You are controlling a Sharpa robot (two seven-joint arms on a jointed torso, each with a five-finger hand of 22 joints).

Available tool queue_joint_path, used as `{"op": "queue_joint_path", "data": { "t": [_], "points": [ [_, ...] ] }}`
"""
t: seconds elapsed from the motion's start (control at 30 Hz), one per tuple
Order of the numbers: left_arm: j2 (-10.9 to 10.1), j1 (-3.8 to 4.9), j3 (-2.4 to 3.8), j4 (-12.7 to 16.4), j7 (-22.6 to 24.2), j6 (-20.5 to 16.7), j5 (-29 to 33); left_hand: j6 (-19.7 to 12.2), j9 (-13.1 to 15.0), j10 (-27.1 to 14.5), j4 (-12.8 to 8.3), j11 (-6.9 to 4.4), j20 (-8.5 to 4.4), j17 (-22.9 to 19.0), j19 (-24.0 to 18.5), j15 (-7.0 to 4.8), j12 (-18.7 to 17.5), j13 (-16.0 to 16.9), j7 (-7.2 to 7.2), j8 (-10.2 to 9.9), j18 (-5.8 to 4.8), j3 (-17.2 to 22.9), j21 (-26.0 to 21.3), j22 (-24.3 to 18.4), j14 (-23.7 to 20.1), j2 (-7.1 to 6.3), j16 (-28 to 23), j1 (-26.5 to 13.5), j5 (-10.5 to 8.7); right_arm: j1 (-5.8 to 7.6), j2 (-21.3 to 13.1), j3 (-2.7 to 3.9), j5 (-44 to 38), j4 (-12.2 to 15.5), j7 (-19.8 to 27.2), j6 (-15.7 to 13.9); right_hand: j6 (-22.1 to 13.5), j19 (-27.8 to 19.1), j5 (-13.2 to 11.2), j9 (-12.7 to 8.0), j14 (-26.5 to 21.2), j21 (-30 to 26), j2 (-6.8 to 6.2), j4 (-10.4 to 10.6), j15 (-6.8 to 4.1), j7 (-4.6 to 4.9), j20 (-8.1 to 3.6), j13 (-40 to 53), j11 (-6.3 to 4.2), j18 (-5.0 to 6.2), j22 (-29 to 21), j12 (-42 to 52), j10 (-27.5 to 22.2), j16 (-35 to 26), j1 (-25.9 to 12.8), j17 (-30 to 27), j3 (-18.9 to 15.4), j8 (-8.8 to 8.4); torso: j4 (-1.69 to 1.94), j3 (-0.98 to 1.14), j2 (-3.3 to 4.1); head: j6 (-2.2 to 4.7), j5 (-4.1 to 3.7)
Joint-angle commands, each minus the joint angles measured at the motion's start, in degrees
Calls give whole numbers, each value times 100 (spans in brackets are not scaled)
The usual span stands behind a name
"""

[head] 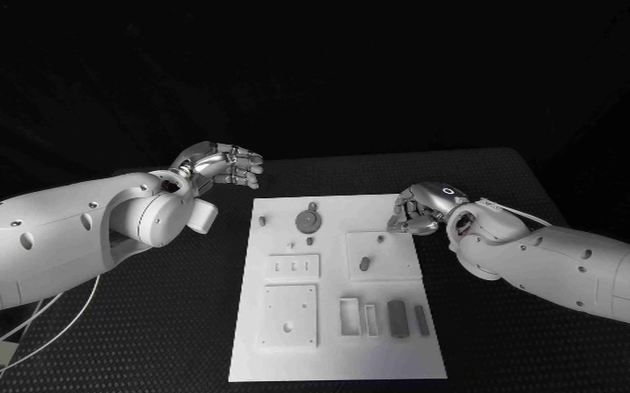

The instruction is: Assemble the parts on the task board

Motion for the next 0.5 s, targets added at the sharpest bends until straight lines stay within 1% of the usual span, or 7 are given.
{"op": "queue_joint_path", "data": {
  "t": [0.03, 0.13, 0.23, 0.33, 0.4, 0.5],
  "points": [
    [7, 5, 4, 7, 22, 107, -16, -3, -10, 12, 13, 24, -33, 8, 12, -7, -36, 9, 10, 2, 95, -31, -32, 8, 33, 15, -21, -48, -19, -6, 5, 1, -320, 7, -367, -166, 151, 18, 21, 78, 23, -15, -10, 31, -58, -15, -40, 5, -63, 69, 75, 54, 27, 42, -55, -6, -16, 83, 7, -2, 0, -2, 3],
    [3, 5, 4, 6, 19, 108, -16, -3, -10, 13, 15, 24, -32, 10, 12, -7, -37, 10, 10, 3, 94, -32, -33, 9, 33, 17, -24, -51, -19, -15, 13, 1, -326, 23, -360, -157, 305, 60, 21, 197, 71, -5, -7, 59, -117, -84, -66, 4, -129, 69, 77, 107, 76, 54, -52, -7, -11, 201, 14, -3, 3, -5, 2],
    [2, 5, 4, 5, 17, 109, -16, -2, -10, 13, 19, 24, -32, 13, 13, -6, -38, 11, 10, 3, 94, -34, -34, 9, 34, 20, -26, -57, -19, -26, 27, 1, -342, 39, -354, -140, 417, 86, 21, 313, 105, 2, 4, 77, -163, -140, -87, -10, -181, 69, 80, 133, 104, 63, -33, -7, 0, 297, 5, -1, 2, -11, 11],
    [-1, 5, 4, 10, 13, 110, -16, -2, -10, 13, 22, 24, -31, 15, 13, -6, -39, 11, 11, 3, 94, -35, -35, 10, 35, 21, -28, -61, -19, -30, 55, 1, -358, 16, -357, -121, 461, 99, 21, 381, 126, 9, 15, 95, -184, -166, -99, -22, -205, 69, 85, 149, 128, 69, -27, -7, 6, 339, 1, 0, 1, -27, 21],
    [-2, 5, 4, 12, 11, 111, -16, -2, -11, 13, 23, 24, -32, 16, 13, -6, -40, 11, 11, 3, 94, -35, -35, 10, 35, 21, -30, -62, -19, -31, 66, 1, -358, 5, -353, -116, 478, 104, 21, 413, 137, 13, 17, 106, -192, -177, -104, -28, -215, 69, 87, 155, 140, 73, -29, -6, 8, 355, -3, -1, 2, -23, 26],
    [-3, 5, 4, 9, 9, 109, -16, -3, -11, 13, 23, 24, -32, 18, 13, -6, -40, 12, 11, 3, 94, -36, -37, 11, 35, 21, -32, -62, -19, -35, 77, 1, -358, -1, -349, -74, 493, 108, 21, 441, 146, 16, 21, 115, -198, -186, -108, -34, -224, 69, 89, 160, 150, 76, -28, -5, 11, 368, 1, -2, 4, -29, 18]
  ]
}}
